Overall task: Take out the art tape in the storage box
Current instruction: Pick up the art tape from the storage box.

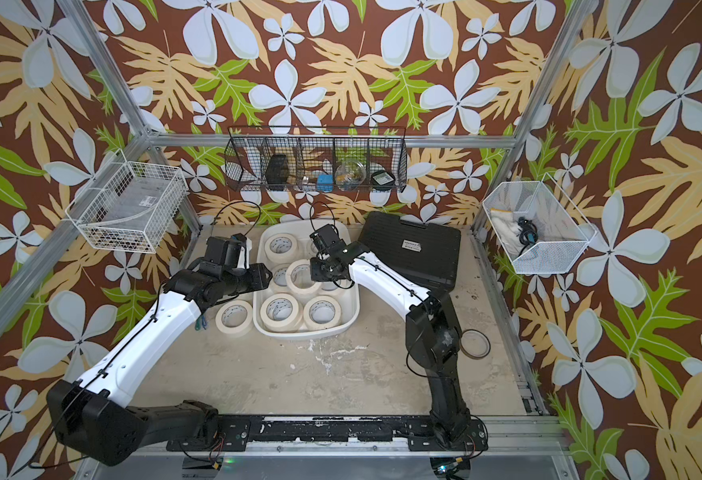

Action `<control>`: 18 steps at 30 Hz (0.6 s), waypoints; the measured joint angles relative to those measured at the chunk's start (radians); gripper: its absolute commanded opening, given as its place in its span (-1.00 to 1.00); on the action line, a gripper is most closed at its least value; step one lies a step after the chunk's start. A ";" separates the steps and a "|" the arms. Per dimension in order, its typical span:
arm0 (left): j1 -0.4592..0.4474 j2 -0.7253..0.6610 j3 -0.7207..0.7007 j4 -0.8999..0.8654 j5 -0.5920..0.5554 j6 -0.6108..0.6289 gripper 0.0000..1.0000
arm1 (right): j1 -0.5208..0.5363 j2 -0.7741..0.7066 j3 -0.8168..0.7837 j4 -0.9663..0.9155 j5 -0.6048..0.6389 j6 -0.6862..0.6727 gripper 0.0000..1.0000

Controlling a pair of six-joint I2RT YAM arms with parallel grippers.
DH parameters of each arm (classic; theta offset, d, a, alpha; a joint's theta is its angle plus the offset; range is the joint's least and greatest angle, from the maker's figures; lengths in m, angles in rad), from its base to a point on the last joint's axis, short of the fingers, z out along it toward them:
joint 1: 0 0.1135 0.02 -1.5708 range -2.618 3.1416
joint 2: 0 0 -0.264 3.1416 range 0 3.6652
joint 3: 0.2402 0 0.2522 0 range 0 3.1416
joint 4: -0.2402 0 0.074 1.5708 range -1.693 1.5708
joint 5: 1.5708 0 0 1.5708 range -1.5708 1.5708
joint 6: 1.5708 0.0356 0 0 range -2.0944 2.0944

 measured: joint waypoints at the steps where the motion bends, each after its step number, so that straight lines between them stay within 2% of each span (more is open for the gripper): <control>1: -0.017 0.012 0.002 -0.003 -0.006 -0.005 0.05 | 0.007 -0.011 -0.014 0.000 0.000 -0.001 -0.84; 11: -0.167 0.135 0.024 -0.028 -0.061 -0.024 0.06 | 0.055 -0.072 -0.105 0.011 0.001 -0.007 -0.84; 18: -0.187 0.179 0.025 -0.031 -0.138 -0.029 0.06 | 0.069 -0.089 -0.125 0.014 0.005 -0.007 -0.84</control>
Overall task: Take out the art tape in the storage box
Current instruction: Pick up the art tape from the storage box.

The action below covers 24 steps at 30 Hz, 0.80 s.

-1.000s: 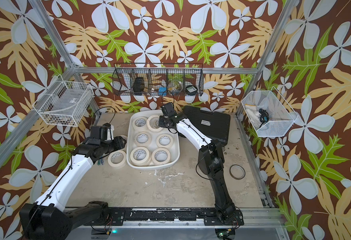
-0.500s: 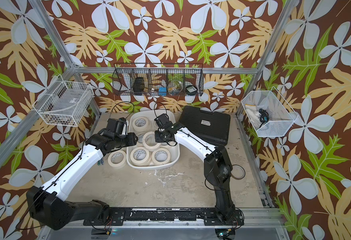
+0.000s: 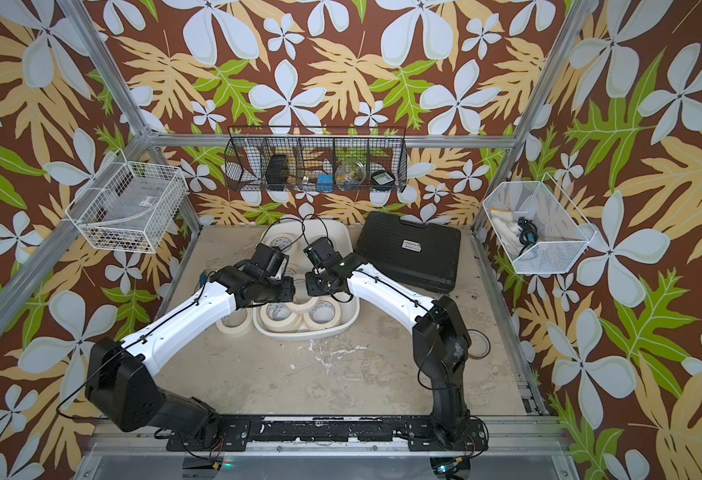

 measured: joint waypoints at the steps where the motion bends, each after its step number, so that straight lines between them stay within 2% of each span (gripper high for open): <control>1: 0.000 0.000 0.000 -0.001 -0.014 -0.002 0.06 | 0.001 -0.004 -0.003 0.000 0.001 0.000 -0.84; 7: -0.001 -0.015 -0.004 -0.006 -0.057 -0.011 0.08 | 0.001 -0.015 -0.008 0.000 0.003 0.001 -0.85; 14: -0.006 0.006 -0.008 -0.005 -0.054 -0.018 0.03 | 0.000 -0.034 -0.008 0.000 0.002 0.001 -0.85; 15: -0.010 0.012 -0.008 -0.004 -0.047 -0.021 -0.07 | 0.000 -0.036 -0.010 0.001 0.002 0.001 -0.85; 17: -0.011 0.021 -0.008 -0.001 -0.045 -0.024 -0.44 | 0.000 -0.039 -0.014 0.002 0.001 0.002 -0.85; 18: -0.014 0.024 -0.008 0.005 -0.046 -0.026 -0.70 | 0.001 -0.039 -0.016 0.004 -0.001 0.006 -0.85; 19: -0.015 0.027 -0.008 0.011 -0.068 -0.038 -0.82 | 0.001 -0.040 -0.020 0.001 -0.011 0.019 -0.84; 21: -0.015 0.030 -0.008 0.011 -0.074 -0.040 -0.88 | 0.005 -0.047 -0.029 0.016 -0.008 0.026 -0.78; 24: -0.017 0.032 0.000 0.003 -0.095 -0.042 -0.91 | 0.004 -0.050 -0.036 0.030 -0.013 0.030 -0.48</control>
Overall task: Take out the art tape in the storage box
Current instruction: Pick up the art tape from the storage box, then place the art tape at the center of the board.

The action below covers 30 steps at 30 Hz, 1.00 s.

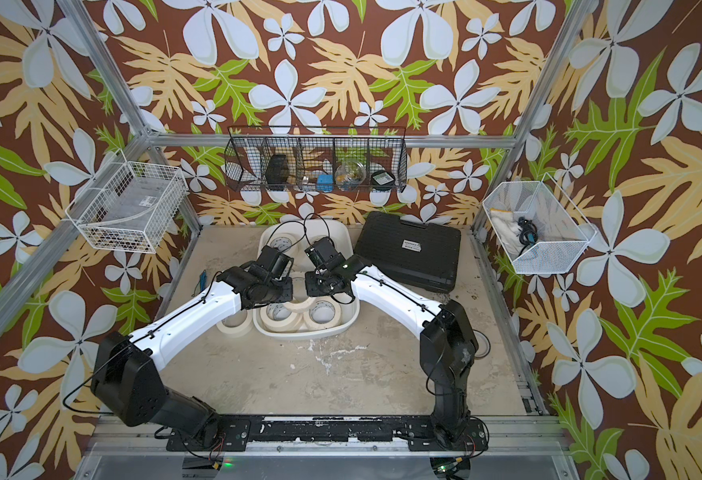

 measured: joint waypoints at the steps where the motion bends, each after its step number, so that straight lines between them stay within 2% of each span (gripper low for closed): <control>1: 0.000 0.002 0.005 -0.005 -0.003 0.001 -0.92 | 0.000 0.000 0.000 0.002 -0.002 0.001 -0.35; 4: 0.002 0.012 0.031 -0.027 -0.019 0.012 -0.93 | -0.001 -0.011 0.000 0.011 -0.019 0.000 -0.12; 9: 0.045 0.037 0.096 -0.065 -0.024 0.026 -0.93 | 0.011 -0.078 -0.006 0.033 -0.017 -0.005 0.05; 14: 0.159 0.072 0.174 -0.100 -0.025 0.048 -0.91 | 0.010 -0.158 -0.059 0.045 0.011 -0.016 0.11; 22: 0.409 0.208 0.300 -0.102 0.002 0.044 -0.88 | 0.010 -0.270 -0.163 0.084 0.046 -0.031 0.16; 30: 0.531 0.319 0.379 -0.061 0.035 0.010 -0.85 | -0.008 -0.301 -0.220 0.086 0.061 -0.048 0.17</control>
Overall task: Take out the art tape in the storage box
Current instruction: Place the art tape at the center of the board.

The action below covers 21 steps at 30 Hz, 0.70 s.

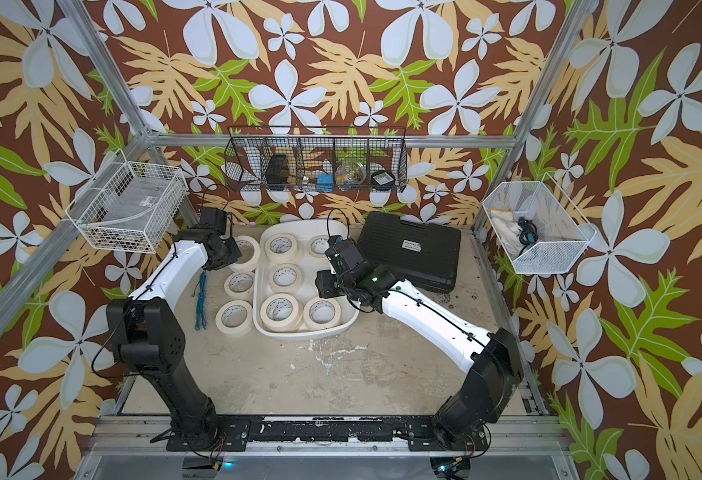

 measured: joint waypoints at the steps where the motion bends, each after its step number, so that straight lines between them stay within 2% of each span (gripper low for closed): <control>1: 0.009 0.017 0.011 0.004 0.008 -0.010 -0.87 | -0.004 -0.003 -0.006 0.000 0.001 -0.002 0.16; 3: 0.023 0.061 0.048 0.008 0.008 -0.018 -0.92 | -0.013 -0.009 -0.016 0.002 0.002 -0.004 0.16; 7: 0.034 0.144 0.149 0.013 -0.043 -0.044 -0.87 | -0.021 -0.020 -0.040 0.003 0.002 -0.010 0.17; 13: 0.041 0.196 0.211 0.048 -0.089 -0.071 -0.87 | -0.032 -0.036 -0.075 0.005 -0.001 -0.021 0.16; 21: 0.041 0.349 0.339 0.061 -0.114 -0.085 -0.87 | -0.040 -0.049 -0.102 0.024 -0.002 -0.022 0.16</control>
